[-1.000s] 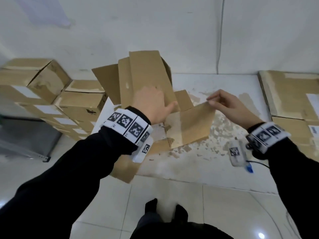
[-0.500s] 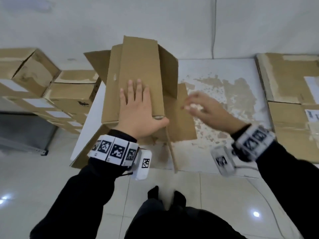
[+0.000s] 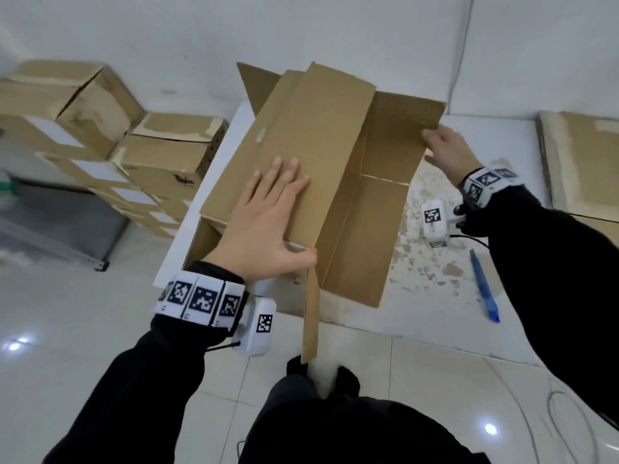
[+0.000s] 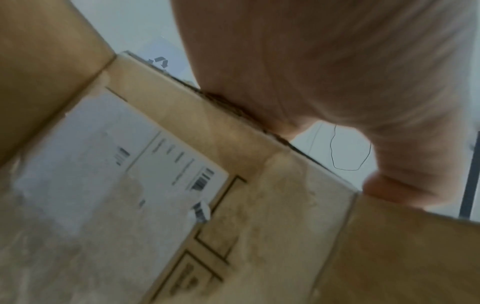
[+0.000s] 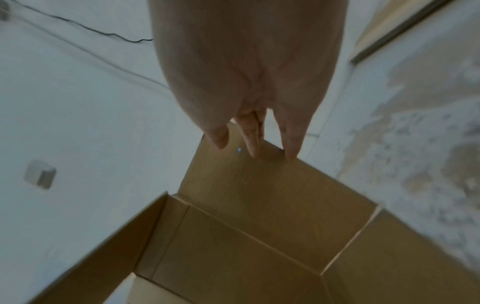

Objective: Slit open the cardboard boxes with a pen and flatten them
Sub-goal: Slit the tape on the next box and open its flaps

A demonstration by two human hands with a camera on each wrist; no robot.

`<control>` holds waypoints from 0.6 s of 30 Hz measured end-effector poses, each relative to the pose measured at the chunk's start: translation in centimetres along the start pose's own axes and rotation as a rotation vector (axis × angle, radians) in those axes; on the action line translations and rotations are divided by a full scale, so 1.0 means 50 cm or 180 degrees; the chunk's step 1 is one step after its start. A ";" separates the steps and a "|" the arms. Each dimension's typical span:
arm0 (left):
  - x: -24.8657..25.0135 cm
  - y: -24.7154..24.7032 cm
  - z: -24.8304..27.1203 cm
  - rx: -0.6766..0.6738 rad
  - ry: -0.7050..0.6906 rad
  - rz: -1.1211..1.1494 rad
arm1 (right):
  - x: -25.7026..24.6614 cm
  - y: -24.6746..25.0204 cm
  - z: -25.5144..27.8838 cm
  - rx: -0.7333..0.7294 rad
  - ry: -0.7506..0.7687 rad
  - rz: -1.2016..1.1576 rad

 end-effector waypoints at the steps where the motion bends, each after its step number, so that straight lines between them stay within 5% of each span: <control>1: 0.000 -0.005 -0.006 0.0052 0.0022 -0.0043 | -0.016 0.000 0.015 -0.0122 0.0115 0.0291; 4: -0.005 -0.009 -0.046 0.0187 0.0079 -0.0199 | -0.064 -0.030 0.129 -0.0407 0.0736 0.0767; 8: -0.007 -0.023 -0.144 0.0167 0.0162 -0.0413 | -0.061 -0.138 0.355 -0.1183 0.1055 -0.0457; 11: -0.015 -0.059 -0.228 0.0083 0.0151 -0.0553 | -0.036 -0.202 0.431 -0.1376 0.0785 -0.1368; 15: -0.032 -0.152 -0.303 -0.0111 0.0222 -0.0638 | 0.010 -0.236 0.411 -0.0679 0.0282 -0.1145; 18: -0.049 -0.270 -0.307 -0.0752 0.0018 -0.0503 | 0.087 -0.220 0.350 0.0163 -0.0313 -0.0808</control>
Point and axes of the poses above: each hand's wrist, its own z-axis away from the middle knuckle, its own y-axis out of the back of the hand, x = y × z, the point moved 5 cm from there along -z, towards the middle knuckle, and after that the axes turned 1 degree about -y, right-handed, at the moved point
